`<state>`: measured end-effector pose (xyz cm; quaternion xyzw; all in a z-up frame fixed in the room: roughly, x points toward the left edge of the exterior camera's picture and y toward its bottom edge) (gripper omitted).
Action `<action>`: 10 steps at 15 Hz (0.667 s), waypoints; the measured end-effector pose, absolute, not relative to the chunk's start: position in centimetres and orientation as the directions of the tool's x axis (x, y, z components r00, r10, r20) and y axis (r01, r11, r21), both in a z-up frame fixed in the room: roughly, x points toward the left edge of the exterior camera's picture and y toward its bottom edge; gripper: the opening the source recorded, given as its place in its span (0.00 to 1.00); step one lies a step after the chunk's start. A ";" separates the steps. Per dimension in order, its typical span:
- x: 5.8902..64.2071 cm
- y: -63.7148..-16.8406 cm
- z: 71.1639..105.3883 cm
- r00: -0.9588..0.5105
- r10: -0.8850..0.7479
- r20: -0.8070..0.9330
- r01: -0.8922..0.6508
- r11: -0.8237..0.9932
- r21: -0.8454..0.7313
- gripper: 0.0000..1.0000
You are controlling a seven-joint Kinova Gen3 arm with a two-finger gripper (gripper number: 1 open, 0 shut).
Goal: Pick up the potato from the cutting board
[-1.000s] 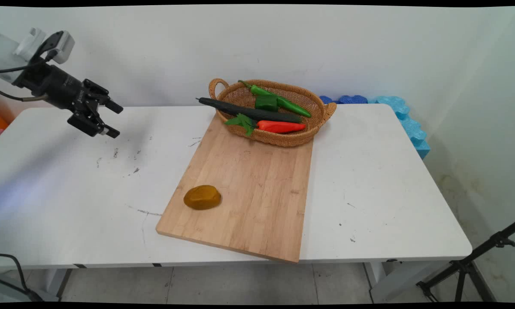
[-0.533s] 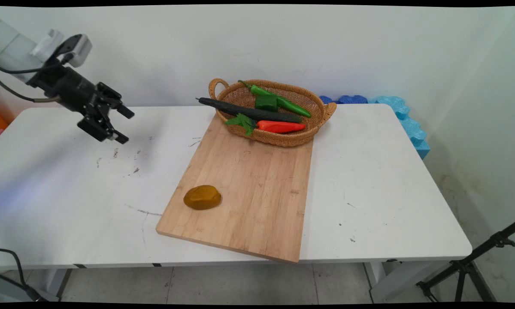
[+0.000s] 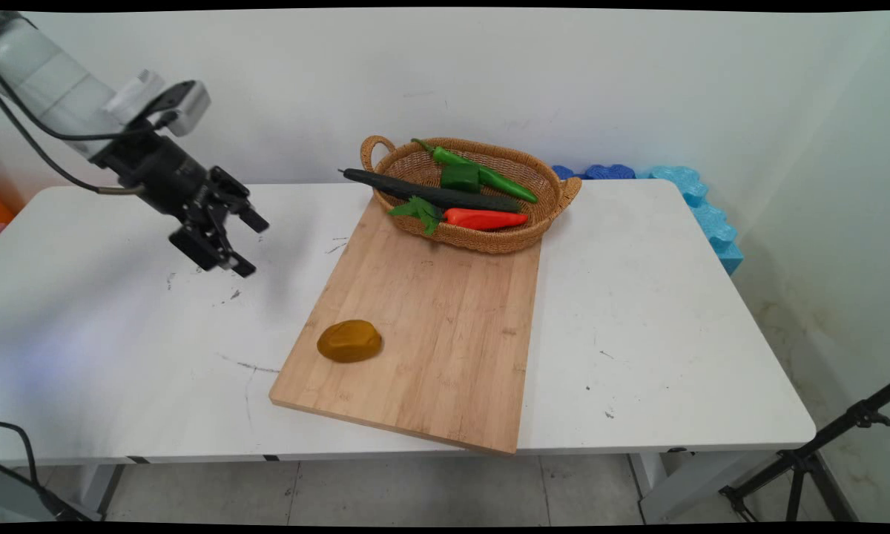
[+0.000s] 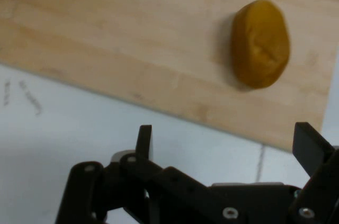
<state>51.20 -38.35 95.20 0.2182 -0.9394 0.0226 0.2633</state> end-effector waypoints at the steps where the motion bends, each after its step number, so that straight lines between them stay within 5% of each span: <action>1: 50.3 -38.3 95.0 -0.765 -0.401 0.504 -0.418 0.904 0.086 1.00; 10: 43.4 -37.1 91.7 -0.759 -0.415 0.502 -0.399 0.905 0.145 1.00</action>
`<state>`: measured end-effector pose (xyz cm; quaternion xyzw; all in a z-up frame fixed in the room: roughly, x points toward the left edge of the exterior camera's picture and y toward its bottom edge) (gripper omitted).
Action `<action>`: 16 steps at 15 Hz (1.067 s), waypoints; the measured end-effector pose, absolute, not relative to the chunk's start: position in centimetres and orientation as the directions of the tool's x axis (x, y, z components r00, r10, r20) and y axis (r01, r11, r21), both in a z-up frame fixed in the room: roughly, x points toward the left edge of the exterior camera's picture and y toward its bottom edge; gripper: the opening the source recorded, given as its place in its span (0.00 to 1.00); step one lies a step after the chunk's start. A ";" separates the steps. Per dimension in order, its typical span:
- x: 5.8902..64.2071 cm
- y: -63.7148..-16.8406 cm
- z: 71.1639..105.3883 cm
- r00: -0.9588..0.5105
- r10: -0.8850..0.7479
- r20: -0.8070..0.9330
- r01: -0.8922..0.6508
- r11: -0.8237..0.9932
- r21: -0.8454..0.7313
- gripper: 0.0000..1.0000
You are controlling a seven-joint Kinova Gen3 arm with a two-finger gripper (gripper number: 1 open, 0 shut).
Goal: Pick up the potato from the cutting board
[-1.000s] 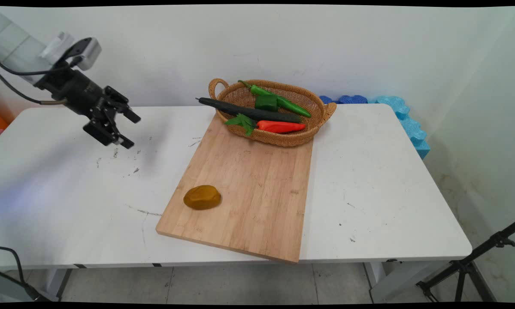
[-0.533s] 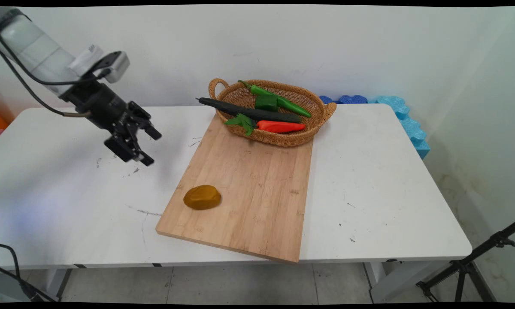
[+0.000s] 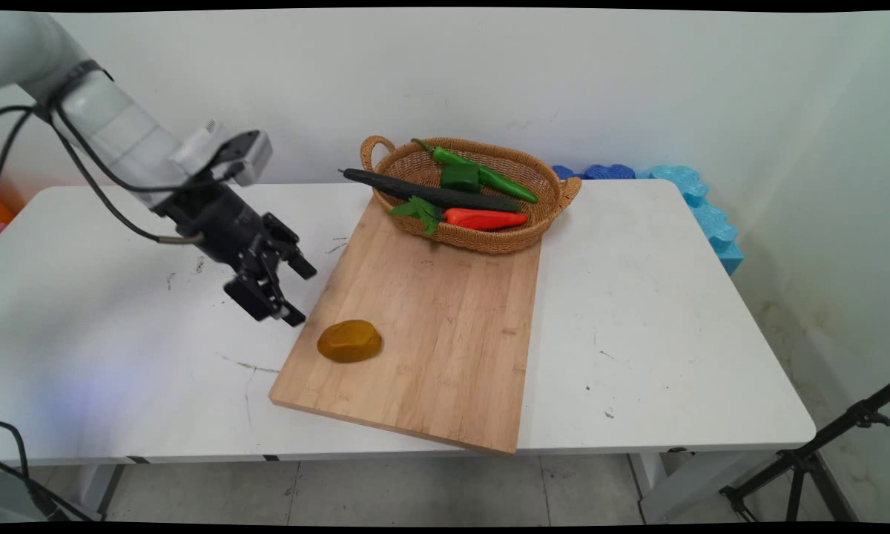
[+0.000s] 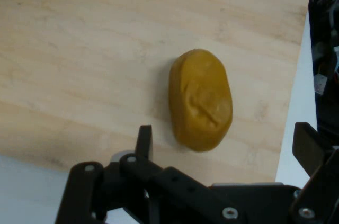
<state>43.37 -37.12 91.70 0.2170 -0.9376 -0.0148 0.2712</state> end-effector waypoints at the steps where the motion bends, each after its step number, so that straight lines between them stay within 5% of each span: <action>1: 42.8 -37.0 91.2 -0.760 -0.414 0.500 -0.398 0.906 0.145 1.00; 16: 38.0 -37.4 84.8 -0.790 -0.387 0.476 -0.393 0.915 0.090 1.00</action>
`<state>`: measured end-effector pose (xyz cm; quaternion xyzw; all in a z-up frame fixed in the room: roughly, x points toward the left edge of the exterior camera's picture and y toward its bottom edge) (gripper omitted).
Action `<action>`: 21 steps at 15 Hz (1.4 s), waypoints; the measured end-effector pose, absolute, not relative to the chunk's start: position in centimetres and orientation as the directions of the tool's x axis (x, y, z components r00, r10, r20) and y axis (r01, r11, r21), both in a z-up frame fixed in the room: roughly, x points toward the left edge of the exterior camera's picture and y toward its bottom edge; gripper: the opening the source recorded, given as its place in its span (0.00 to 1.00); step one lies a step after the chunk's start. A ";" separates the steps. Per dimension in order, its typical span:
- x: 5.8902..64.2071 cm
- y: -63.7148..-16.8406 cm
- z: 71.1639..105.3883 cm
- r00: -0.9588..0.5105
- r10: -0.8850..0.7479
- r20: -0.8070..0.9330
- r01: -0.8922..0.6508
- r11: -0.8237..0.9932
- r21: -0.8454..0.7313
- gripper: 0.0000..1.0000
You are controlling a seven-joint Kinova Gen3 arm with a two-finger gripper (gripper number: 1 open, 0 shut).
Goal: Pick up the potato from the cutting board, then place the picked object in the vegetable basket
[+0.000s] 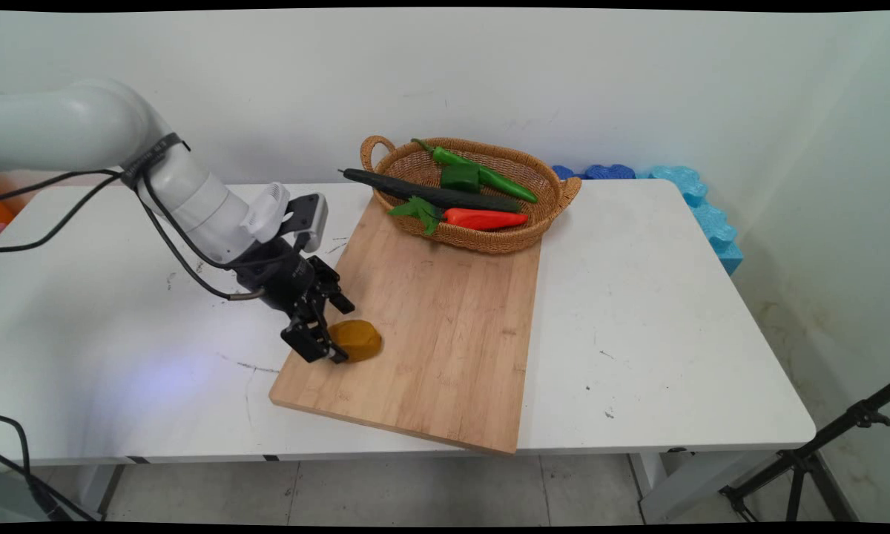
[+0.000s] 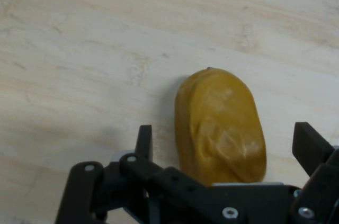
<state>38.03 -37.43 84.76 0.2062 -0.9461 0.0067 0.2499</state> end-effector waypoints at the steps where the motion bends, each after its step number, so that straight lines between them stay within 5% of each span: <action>1: 37.9 -37.5 84.5 -0.791 -0.386 0.474 -0.394 0.915 0.087 1.00; 2: 37.7 -37.5 84.3 -0.792 -0.385 0.473 -0.395 0.915 0.084 0.00; 12: 37.0 -37.9 84.1 -0.802 -0.372 0.468 -0.389 0.919 0.063 0.00; 21: 36.0 -40.4 88.9 -0.792 -0.326 0.516 -0.386 0.922 -0.011 0.00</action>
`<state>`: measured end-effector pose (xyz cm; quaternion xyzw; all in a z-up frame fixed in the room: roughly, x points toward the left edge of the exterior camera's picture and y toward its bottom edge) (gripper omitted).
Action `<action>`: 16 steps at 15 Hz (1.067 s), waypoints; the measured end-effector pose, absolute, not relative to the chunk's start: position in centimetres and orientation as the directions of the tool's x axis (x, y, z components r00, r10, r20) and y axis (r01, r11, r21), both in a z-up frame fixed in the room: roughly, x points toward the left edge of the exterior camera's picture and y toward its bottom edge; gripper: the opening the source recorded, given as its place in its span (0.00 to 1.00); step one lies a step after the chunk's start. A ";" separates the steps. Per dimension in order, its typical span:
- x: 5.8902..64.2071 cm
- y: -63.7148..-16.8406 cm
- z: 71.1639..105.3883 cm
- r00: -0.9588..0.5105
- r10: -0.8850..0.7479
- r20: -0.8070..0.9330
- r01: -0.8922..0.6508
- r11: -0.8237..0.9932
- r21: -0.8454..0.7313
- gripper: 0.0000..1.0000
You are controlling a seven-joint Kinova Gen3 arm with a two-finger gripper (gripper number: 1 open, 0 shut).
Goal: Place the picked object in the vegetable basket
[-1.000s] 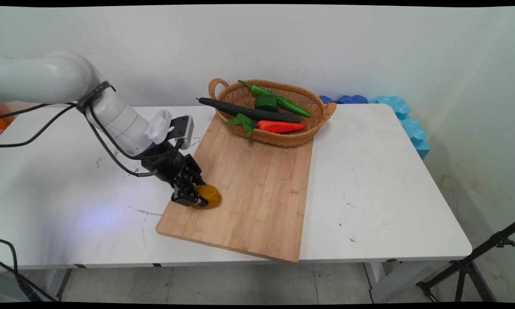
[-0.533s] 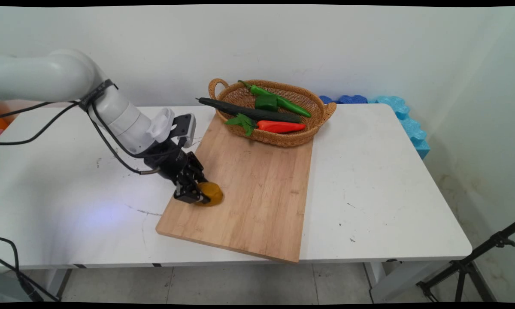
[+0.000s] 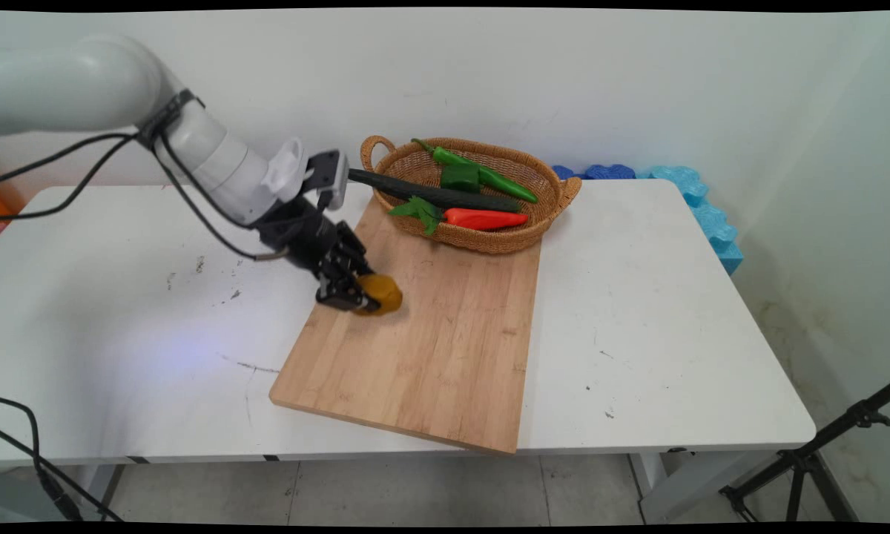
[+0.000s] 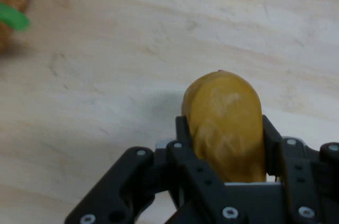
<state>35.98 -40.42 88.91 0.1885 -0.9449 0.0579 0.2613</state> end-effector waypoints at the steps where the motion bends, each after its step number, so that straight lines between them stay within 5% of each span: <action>1: 35.7 -41.0 89.7 -0.791 -0.318 0.522 -0.386 0.922 -0.023 0.00; 16: 30.2 -53.8 96.2 -0.728 -0.297 0.618 -0.484 0.861 -0.156 0.00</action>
